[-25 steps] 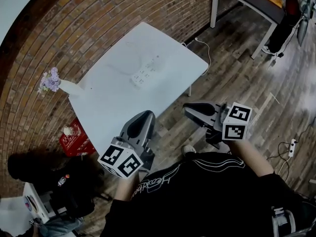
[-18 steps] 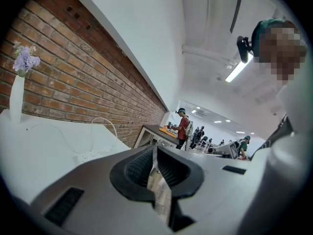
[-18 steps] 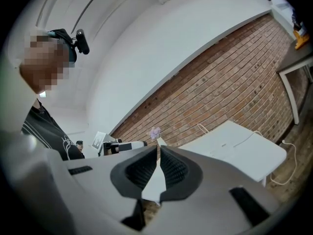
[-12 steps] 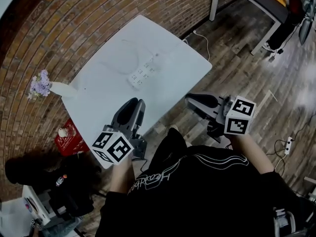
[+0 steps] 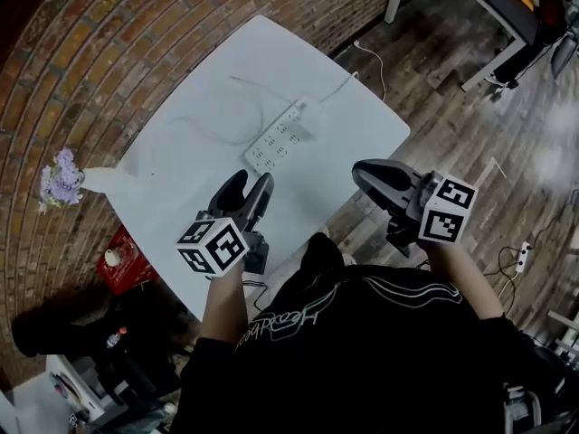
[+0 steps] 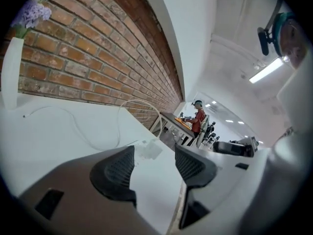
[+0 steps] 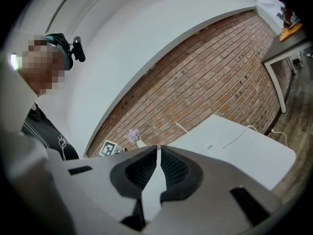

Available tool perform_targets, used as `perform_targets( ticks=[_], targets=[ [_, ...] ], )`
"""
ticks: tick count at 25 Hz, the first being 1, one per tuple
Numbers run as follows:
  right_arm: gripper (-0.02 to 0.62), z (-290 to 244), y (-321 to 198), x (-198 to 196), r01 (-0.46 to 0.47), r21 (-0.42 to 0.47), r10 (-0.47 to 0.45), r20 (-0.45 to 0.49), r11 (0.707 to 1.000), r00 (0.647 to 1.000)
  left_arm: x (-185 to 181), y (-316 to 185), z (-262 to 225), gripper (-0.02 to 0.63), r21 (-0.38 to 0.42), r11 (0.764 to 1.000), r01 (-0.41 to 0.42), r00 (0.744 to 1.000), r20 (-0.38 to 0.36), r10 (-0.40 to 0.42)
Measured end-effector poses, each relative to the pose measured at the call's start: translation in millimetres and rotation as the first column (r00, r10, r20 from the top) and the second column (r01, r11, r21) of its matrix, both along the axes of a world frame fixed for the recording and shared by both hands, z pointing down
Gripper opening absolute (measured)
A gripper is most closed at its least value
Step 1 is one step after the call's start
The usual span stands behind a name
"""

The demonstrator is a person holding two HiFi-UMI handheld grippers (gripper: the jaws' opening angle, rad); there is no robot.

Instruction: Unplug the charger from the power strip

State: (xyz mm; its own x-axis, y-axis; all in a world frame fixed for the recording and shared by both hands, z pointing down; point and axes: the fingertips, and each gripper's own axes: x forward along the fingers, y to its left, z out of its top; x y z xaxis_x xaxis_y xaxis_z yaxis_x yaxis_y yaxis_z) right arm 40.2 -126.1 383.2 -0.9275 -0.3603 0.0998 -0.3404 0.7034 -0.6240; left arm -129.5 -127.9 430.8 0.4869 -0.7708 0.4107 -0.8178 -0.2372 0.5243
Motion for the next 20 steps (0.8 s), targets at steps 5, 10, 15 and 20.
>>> perform_targets(
  ticks=[5, 10, 15, 20],
  targets=[
    [-0.002, 15.6, -26.0, -12.4, -0.023, -0.027, 0.022, -0.029, 0.999, 0.999, -24.1, -26.3, 45.5, 0.268, -0.100, 0.995, 0.000, 1.000, 0.023, 0.003],
    [-0.002, 26.9, -40.9, -22.8, -0.035, -0.046, 0.032, -0.055, 0.998, 0.998, -35.6, -41.3, 86.9, 0.270, -0.213, 0.977, -0.007, 1.000, -0.004, 0.006],
    [-0.002, 41.7, -48.3, -29.7, -0.036, -0.076, 0.030, -0.077, 0.996, 0.997, -42.6, -54.4, 115.3, 0.270, -0.293, 0.956, 0.009, 0.999, -0.048, -0.024],
    [-0.002, 55.6, -55.4, -32.4, -0.051, -0.085, 0.043, -0.093, 0.995, 0.995, -44.6, -57.9, 133.8, 0.267, -0.348, 0.937, 0.015, 0.997, -0.060, -0.039]
  ],
)
